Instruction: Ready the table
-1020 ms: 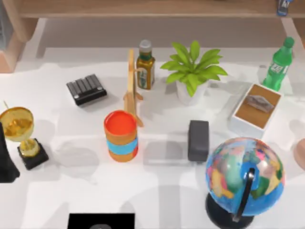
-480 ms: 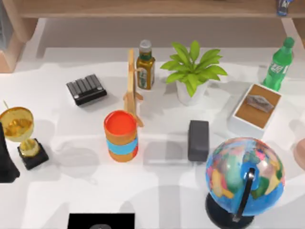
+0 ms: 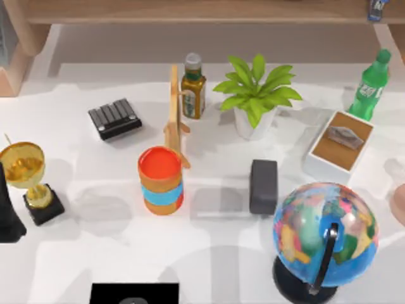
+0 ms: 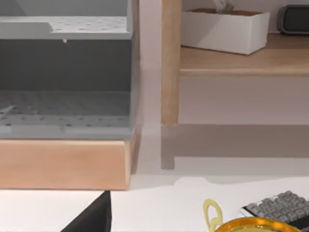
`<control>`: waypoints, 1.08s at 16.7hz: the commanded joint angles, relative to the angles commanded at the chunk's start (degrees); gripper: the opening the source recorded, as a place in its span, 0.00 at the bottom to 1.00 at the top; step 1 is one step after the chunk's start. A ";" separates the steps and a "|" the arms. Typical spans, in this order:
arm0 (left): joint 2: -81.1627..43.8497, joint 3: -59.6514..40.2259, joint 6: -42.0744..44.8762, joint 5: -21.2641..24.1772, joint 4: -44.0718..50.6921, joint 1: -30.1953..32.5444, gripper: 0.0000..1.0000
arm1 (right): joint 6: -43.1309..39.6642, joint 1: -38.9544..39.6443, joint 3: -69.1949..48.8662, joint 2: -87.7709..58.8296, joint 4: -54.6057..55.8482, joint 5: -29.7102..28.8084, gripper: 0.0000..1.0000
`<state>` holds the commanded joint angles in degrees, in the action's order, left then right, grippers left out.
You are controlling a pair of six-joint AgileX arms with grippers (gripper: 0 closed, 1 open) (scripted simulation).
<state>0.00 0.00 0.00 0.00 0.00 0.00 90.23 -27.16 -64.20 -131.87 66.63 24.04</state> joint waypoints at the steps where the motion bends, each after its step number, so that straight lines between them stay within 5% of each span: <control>1: 0.00 0.00 0.00 0.00 0.00 0.00 1.00 | 0.00 0.56 -2.41 -1.02 -1.24 -0.50 0.00; 8: 0.00 0.00 0.00 0.00 0.00 0.00 1.00 | -0.19 1.92 -7.15 -3.16 -4.23 -1.70 0.00; 18: 0.00 0.00 0.00 0.00 0.00 0.00 1.00 | -0.19 1.92 -7.15 -3.16 -4.23 -1.70 0.75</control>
<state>0.00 0.00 0.00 0.00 0.00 0.00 90.04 -25.25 -71.35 -135.03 62.40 22.34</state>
